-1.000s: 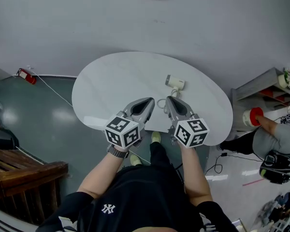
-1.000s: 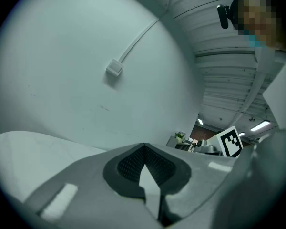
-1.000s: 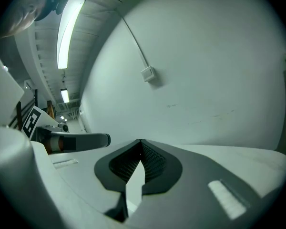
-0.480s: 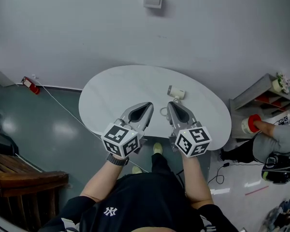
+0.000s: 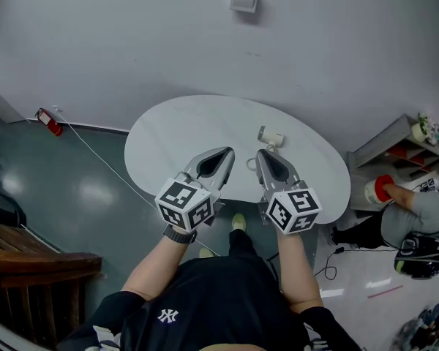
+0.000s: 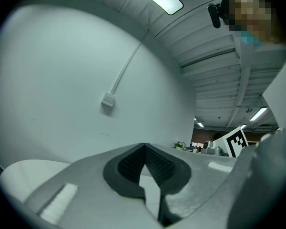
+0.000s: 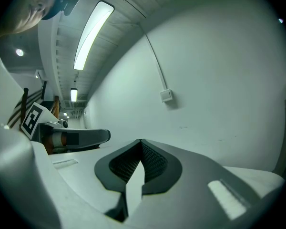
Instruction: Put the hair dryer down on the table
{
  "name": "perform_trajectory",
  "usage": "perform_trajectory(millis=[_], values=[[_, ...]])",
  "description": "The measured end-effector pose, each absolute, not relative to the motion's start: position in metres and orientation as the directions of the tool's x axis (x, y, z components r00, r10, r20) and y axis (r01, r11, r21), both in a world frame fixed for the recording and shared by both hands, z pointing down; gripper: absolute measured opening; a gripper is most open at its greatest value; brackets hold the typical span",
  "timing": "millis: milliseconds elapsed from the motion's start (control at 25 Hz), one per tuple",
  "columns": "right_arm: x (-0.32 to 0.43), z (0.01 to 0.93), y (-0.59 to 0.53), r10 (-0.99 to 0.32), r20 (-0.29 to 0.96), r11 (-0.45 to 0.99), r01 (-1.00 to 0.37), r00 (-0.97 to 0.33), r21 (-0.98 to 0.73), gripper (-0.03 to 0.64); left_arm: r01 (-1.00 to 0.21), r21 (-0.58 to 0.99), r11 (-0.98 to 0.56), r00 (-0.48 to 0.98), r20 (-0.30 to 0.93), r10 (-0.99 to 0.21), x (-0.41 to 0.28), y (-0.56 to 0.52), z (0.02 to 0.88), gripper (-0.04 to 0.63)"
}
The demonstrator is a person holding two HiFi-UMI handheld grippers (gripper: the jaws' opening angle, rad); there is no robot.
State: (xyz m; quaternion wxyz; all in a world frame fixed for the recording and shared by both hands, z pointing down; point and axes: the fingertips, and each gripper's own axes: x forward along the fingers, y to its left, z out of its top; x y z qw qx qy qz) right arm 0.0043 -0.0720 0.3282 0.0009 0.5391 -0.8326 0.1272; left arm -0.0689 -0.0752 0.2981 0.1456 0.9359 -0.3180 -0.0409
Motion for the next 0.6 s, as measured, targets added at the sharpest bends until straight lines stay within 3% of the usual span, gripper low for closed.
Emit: perform_trajectory(millis=[600], values=[[0.003,0.3274,-0.073,-0.899,0.137,0.385,-0.899,-0.417,-0.211,0.02,-0.582,0.288,-0.76,0.798,0.021,-0.603,-0.0684,-0.0762,0.2969,0.0]])
